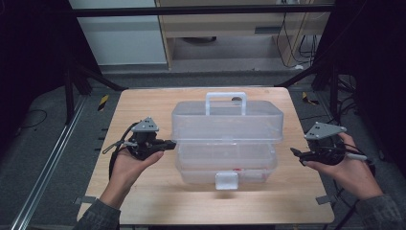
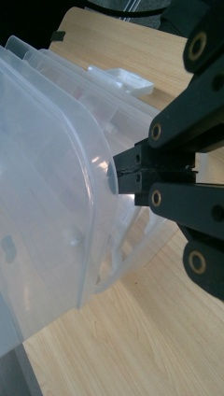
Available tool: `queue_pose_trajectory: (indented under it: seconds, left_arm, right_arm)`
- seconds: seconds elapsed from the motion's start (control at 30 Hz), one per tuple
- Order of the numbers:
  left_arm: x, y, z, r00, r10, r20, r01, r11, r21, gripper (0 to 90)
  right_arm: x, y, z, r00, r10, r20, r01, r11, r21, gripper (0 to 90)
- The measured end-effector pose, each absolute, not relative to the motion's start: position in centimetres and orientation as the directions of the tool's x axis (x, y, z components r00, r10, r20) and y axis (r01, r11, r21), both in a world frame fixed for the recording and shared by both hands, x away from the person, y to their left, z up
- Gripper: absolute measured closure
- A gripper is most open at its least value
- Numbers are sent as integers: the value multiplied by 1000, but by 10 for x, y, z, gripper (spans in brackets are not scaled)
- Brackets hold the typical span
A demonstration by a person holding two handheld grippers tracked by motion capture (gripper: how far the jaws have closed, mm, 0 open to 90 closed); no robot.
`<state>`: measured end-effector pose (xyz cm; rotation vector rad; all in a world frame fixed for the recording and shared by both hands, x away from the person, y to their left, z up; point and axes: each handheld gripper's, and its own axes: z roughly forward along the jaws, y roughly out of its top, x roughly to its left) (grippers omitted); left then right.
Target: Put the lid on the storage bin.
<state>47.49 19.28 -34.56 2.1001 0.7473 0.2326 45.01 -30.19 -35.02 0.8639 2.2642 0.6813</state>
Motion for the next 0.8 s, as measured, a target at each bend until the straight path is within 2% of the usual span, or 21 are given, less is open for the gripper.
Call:
queue_pose_trajectory:
  seconds: [0.8]
  left_arm:
    - [468,197,-357,801,592,-84,407,-435,803,899]
  right_arm:
    - [465,-297,-382,-585,732,-348,433,645,629,225]
